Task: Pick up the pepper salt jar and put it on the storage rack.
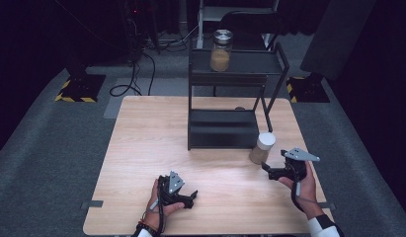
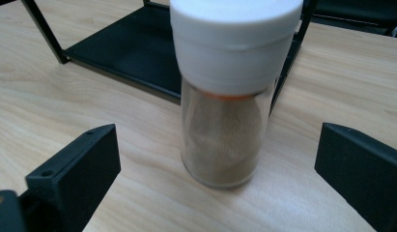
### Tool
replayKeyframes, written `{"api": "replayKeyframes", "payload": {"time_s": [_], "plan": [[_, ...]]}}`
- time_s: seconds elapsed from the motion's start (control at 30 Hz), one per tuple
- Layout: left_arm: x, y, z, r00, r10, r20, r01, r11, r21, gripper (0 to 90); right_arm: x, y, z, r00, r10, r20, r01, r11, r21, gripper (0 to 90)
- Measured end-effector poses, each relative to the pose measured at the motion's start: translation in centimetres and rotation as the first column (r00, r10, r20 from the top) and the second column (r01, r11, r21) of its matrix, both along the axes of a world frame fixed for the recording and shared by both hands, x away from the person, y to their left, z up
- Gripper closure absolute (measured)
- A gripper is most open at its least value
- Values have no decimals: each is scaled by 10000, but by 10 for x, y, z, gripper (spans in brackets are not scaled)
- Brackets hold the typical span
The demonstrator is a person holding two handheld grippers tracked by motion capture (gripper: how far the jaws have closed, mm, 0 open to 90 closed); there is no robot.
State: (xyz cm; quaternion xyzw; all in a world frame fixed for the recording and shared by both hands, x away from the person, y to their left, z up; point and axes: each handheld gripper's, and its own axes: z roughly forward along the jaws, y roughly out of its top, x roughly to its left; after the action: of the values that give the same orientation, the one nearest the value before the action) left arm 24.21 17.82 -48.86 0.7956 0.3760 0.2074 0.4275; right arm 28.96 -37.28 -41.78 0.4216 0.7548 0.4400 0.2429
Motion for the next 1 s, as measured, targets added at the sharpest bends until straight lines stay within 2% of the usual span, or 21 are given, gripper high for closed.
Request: {"api": "replayKeyframes", "payload": {"time_s": [0.2,0.63,1.0], "plan": [[0,0,0,10000,-45,-10,45,10000,-12,7,13,8,3,9999,-89,86,89,10000,-35,20],[1,1,0,10000,-94,-16,94,10000,-9,7,29,18,-2,9998,-159,85,158,9998,104,36],[1,1,0,9999,-100,-14,100,10000,-7,7,33,25,-10,9989,-247,397,240,9995,185,163]]}}
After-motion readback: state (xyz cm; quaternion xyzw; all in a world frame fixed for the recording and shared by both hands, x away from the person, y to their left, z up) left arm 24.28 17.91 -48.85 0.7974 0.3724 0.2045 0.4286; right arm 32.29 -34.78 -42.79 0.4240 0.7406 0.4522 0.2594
